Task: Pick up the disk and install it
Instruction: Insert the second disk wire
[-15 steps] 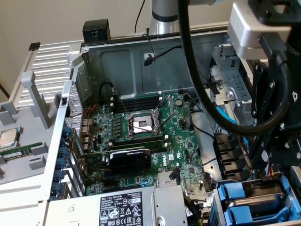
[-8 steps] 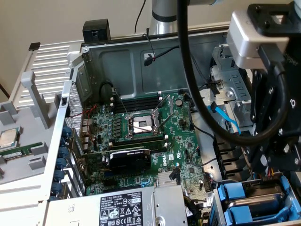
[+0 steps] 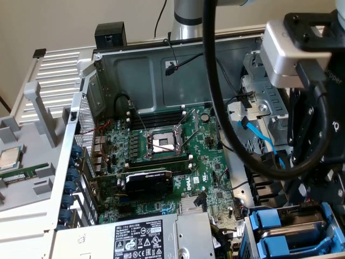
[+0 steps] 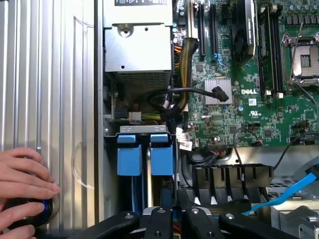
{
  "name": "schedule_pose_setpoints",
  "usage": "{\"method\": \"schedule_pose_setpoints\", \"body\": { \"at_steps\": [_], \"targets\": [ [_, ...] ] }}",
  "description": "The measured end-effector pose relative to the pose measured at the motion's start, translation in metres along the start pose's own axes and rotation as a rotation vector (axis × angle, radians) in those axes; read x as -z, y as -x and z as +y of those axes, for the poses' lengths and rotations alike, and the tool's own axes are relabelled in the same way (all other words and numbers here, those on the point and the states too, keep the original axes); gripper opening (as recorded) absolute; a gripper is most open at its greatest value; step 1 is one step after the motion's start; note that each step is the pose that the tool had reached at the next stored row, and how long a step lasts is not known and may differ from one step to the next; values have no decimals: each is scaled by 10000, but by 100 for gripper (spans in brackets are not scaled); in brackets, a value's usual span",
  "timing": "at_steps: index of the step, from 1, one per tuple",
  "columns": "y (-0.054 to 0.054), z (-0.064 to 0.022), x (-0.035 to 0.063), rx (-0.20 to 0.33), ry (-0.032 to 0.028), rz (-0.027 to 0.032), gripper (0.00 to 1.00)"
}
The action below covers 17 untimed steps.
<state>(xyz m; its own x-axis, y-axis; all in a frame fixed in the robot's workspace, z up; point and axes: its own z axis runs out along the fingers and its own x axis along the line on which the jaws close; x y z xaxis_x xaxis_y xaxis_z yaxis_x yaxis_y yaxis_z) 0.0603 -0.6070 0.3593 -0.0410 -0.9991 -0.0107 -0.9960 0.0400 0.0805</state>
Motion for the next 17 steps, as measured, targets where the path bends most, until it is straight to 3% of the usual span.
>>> {"method": "schedule_pose_setpoints", "body": {
  "at_steps": [8,17],
  "targets": [
    [-6,3,-66,0,-5,2,16],
    [-19,7,-73,-1,-5,2,16]
  ]
}}
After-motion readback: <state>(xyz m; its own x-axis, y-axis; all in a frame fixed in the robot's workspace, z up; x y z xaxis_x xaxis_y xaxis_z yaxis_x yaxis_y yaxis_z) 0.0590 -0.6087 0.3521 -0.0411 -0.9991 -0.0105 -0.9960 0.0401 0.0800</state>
